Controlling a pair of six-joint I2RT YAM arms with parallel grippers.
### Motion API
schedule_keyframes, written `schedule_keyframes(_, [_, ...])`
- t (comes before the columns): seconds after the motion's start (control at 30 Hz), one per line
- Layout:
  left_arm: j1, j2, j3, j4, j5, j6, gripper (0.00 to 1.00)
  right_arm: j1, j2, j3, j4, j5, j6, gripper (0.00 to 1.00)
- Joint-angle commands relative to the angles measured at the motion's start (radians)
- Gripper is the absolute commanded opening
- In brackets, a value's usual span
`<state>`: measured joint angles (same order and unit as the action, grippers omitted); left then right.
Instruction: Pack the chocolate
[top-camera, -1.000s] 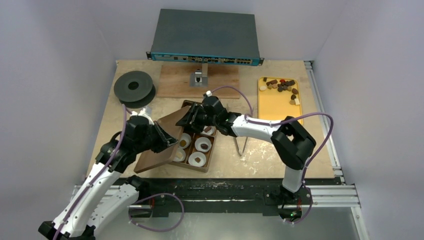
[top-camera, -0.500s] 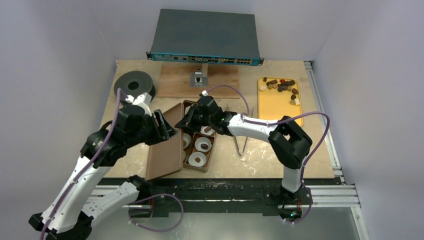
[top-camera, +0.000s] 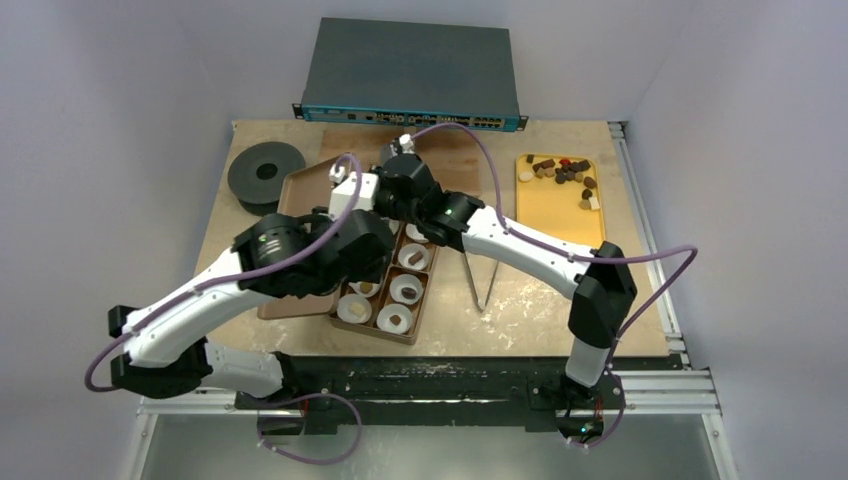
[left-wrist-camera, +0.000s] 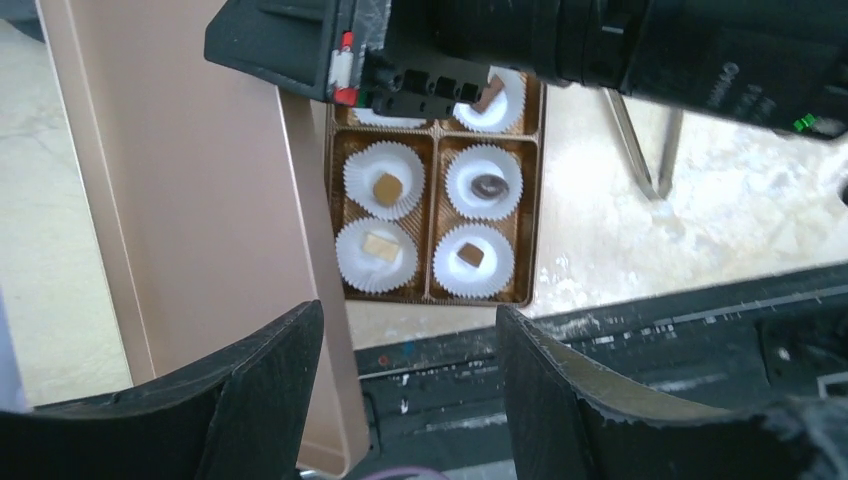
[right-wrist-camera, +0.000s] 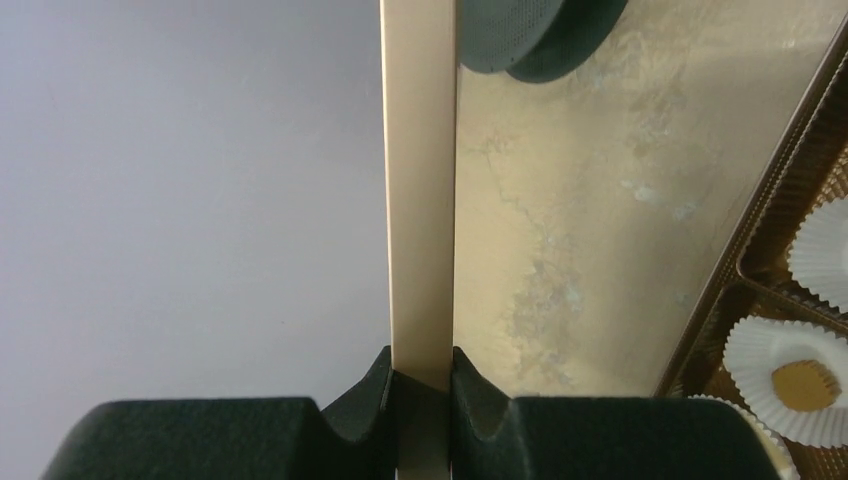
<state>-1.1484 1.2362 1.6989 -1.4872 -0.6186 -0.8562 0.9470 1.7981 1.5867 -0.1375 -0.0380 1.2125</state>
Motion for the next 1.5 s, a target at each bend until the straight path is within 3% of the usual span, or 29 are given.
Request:
schedule_keyframes(0.0, [-0.065,0.096,0.105,-0.296,-0.235,-0.105,0.63,-0.002,-0.087,0.089,-0.054,0.085,-0.003,0.0])
schedule_keyframes(0.3, [-0.075,0.165,0.069,-0.304,-0.308,-0.147,0.57,-0.002,-0.162,0.119,-0.123,0.148,-0.007,0.0])
schedule_keyframes(0.53, [-0.121,0.136,0.164,-0.303,-0.365,-0.118,0.57,-0.002,-0.158,0.152,-0.197,0.182,-0.005,0.0])
schedule_keyframes(0.97, [-0.095,0.193,0.065,-0.305,-0.452,-0.081,0.58,0.01,-0.112,0.339,-0.43,0.27,0.007,0.0])
schedule_keyframes(1.13, [-0.066,0.219,0.059,-0.305,-0.48,-0.057,0.51,0.026,-0.136,0.316,-0.447,0.308,0.007,0.0])
schedule_keyframes(1.47, [-0.025,0.25,0.015,-0.305,-0.507,-0.043,0.23,0.045,-0.147,0.278,-0.458,0.336,0.013,0.0])
